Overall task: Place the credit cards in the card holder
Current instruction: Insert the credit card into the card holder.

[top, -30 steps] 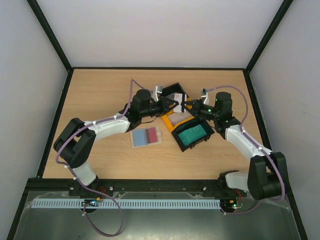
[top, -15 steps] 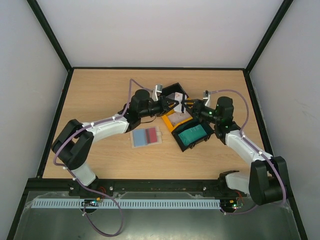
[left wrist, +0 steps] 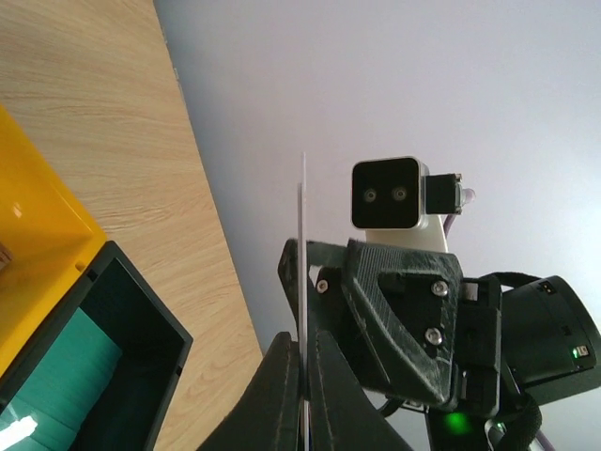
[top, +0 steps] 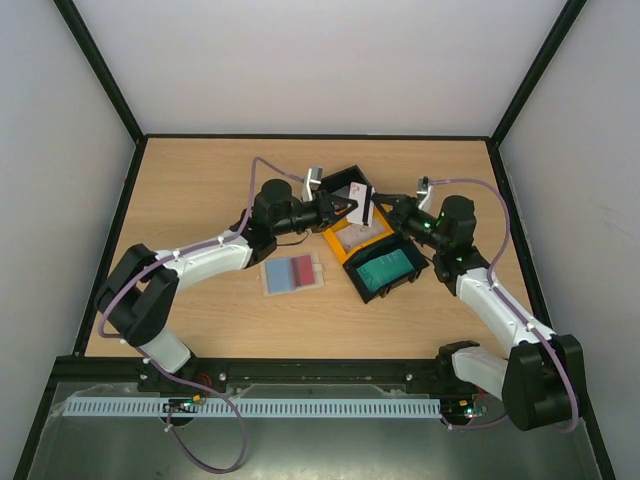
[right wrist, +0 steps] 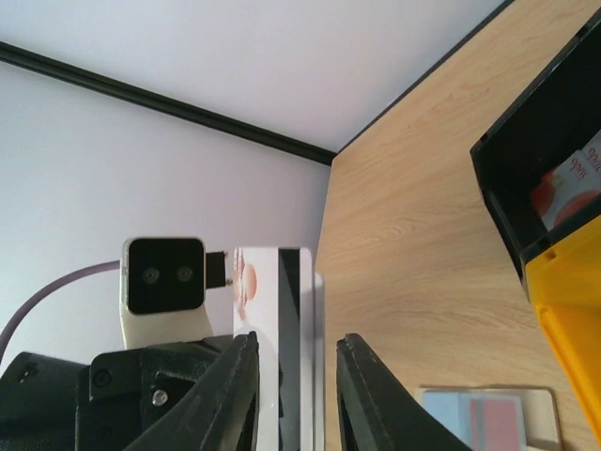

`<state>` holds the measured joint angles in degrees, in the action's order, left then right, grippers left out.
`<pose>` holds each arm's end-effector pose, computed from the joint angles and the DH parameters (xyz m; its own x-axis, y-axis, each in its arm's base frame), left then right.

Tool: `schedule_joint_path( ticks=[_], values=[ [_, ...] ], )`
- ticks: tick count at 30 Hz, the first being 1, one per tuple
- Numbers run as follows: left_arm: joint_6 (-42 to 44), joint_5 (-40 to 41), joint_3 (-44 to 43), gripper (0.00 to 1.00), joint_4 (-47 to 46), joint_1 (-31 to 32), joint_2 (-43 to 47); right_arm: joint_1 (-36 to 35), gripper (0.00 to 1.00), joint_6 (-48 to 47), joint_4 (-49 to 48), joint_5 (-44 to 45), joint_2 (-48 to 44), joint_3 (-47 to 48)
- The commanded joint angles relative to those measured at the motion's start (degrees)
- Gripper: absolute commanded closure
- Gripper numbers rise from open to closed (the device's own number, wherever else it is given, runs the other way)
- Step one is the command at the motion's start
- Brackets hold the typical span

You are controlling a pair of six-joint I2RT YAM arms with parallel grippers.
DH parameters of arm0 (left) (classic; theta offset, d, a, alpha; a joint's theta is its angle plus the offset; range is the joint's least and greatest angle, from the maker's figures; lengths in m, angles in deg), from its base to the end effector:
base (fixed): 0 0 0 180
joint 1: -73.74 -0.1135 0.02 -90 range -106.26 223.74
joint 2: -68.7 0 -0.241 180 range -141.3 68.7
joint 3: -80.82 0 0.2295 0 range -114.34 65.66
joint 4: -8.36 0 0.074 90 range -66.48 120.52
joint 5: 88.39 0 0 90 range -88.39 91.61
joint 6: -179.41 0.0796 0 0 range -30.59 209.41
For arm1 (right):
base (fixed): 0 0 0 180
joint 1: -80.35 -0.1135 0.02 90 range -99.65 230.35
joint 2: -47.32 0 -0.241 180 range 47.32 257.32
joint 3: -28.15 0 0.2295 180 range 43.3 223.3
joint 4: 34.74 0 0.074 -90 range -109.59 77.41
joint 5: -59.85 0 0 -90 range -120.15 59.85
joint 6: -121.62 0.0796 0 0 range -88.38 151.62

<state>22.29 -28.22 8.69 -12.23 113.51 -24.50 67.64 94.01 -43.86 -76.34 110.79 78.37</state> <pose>0.2749 -0.2803 0.2704 -0.8660 -0.3191 -0.3849 0.3585 0.1405 -0.9229 0.2454 0.1142 0.2672 -0.7897 0.4507 -0.4162 -0.3337 0.2536 0.9079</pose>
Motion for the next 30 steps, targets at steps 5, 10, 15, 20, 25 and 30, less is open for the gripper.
schedule_joint_path(
  ticks=[5,10,15,20,25,30],
  values=[
    [-0.7,-0.6,3.8,0.97,-5.6,-0.5,4.2,-0.2,0.78,-1.7,2.0,1.7,-0.9,-0.4],
    [-1.1,-1.2,3.8,0.97,-6.3,-0.5,4.2,-0.2,0.81,-2.9,2.0,-2.4,1.0,0.6],
    [-1.4,-1.8,3.9,0.97,-7.1,-0.5,4.2,-0.1,0.83,-3.5,2.6,-3.0,1.3,0.5],
    [-2.2,-2.2,4.4,0.97,-8.9,-0.3,4.7,-0.1,0.88,-3.4,4.5,-2.8,2.7,0.4],
    [-2.8,-2.1,5.2,0.97,-10.0,-0.3,5.7,-0.1,0.91,-2.2,4.4,-1.8,3.3,-0.6],
    [-2.7,-1.9,5.3,0.97,-9.9,-0.3,6.4,-0.2,0.91,-1.3,2.5,-2.9,2.9,-0.5]
  ],
)
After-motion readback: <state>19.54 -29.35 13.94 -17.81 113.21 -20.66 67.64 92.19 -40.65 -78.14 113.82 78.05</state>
